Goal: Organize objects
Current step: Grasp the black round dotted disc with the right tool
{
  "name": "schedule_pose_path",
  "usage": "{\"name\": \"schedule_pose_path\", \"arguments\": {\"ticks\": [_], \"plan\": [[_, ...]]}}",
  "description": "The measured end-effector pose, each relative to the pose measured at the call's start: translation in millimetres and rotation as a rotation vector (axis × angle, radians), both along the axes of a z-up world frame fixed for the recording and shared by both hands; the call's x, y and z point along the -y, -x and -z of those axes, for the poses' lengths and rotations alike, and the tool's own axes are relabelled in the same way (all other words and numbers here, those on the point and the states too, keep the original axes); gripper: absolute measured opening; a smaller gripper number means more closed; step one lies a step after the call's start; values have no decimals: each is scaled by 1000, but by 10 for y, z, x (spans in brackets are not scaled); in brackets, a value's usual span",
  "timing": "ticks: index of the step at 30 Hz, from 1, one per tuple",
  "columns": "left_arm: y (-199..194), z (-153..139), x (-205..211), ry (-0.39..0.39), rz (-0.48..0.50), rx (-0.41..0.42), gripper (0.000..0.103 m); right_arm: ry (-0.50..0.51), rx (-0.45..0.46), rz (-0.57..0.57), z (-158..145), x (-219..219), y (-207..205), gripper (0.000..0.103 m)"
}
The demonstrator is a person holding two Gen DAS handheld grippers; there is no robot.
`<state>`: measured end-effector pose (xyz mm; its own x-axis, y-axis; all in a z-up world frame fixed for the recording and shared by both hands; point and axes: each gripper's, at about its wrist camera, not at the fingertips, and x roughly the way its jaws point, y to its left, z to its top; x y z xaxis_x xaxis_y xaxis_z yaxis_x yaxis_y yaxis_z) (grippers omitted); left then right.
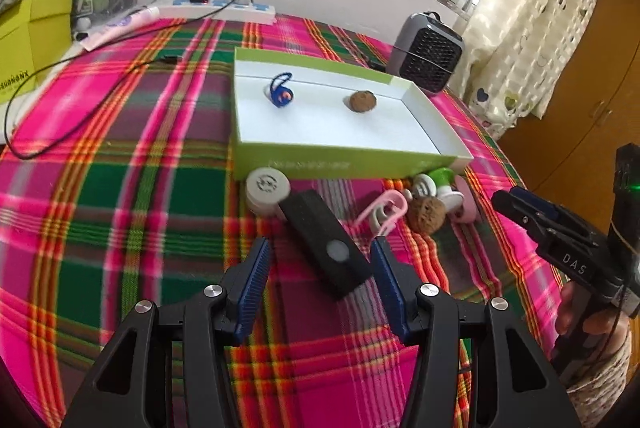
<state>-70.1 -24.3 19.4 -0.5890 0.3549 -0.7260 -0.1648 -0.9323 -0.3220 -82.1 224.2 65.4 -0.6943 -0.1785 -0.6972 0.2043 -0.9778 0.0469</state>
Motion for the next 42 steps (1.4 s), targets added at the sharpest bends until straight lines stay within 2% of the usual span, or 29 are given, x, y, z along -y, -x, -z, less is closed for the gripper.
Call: {"name": "schedule_pose_path", "arguments": {"ticks": [7,22,33,42], "plan": [[-34,78,-108,7,28,27,51,3,31,26,110,-115,-34,51],[-3,89,-173,39,38,17,51,-24,82,17,275,-98,80,51],[10,85,-216,46,23,28,51,-72,119,-2,367,-65,256,51],[58,80,-266,73,0,32,51,-73,124,-13,372,-74,328,51]]}}
